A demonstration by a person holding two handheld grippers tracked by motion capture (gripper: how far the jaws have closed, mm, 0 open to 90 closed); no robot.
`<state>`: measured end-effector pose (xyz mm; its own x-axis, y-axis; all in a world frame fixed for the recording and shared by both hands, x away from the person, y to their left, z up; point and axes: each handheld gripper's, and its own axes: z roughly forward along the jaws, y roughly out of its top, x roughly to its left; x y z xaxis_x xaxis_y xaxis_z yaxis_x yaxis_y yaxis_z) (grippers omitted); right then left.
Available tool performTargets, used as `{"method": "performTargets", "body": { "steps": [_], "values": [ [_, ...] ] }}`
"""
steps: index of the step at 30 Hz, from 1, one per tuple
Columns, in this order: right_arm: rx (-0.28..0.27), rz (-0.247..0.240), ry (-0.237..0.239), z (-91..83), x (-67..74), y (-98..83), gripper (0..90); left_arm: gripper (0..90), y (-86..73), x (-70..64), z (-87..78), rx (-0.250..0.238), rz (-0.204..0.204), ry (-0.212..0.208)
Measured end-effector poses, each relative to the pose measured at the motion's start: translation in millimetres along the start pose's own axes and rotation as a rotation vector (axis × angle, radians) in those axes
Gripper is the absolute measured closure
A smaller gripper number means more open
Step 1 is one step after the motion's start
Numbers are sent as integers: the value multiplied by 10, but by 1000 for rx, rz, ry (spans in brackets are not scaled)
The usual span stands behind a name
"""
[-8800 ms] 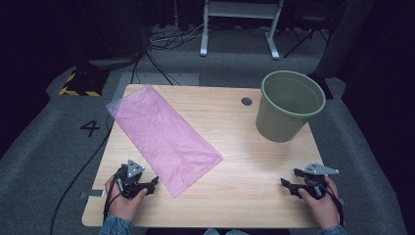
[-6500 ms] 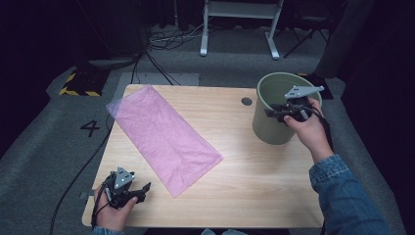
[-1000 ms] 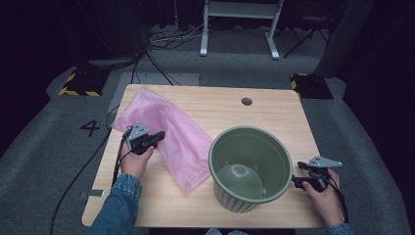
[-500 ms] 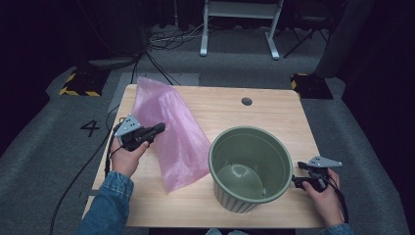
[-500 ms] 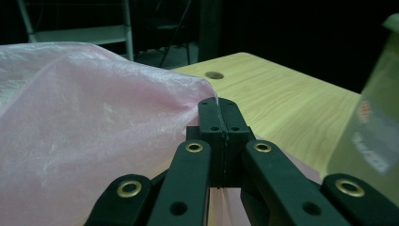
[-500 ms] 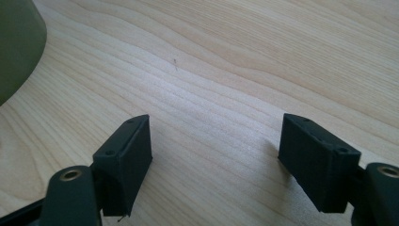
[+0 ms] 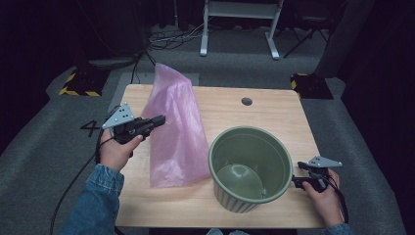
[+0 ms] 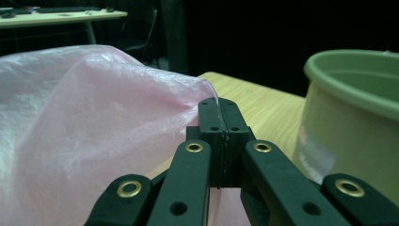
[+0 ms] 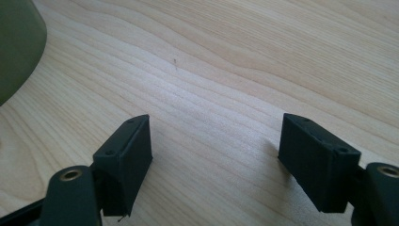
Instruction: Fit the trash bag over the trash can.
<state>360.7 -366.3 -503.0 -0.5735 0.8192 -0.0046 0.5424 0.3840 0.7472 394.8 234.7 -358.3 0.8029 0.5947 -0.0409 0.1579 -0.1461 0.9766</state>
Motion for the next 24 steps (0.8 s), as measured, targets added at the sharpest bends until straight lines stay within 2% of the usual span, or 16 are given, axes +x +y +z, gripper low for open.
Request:
{"method": "performTargets", "body": {
  "steps": [2, 4, 7, 12, 13, 17, 24],
  "values": [
    [0, 0, 0, 0, 0, 0, 264, 900, 79, 15, -34, -5, 8, -38],
    [0, 0, 0, 0, 0, 0, 264, 900, 108, 20, -46, -3, 12, -47],
    [0, 0, 0, 0, 0, 0, 264, 900, 224, 39, -94, 3, 19, -84],
    [0, 0, 0, 0, -1, 0, 264, 900, 357, 23, -134, 11, 33, -104],
    [0, 0, 0, 0, 0, 0, 264, 900, 428, 14, -155, 4, 35, -115],
    [0, 0, 0, 0, 0, 0, 265, 900, 530, 0, -190, -5, 41, -124],
    [0, 0, 0, 0, 0, 0, 266, 900, 770, -122, -231, -28, 74, -157]
  ]
}}
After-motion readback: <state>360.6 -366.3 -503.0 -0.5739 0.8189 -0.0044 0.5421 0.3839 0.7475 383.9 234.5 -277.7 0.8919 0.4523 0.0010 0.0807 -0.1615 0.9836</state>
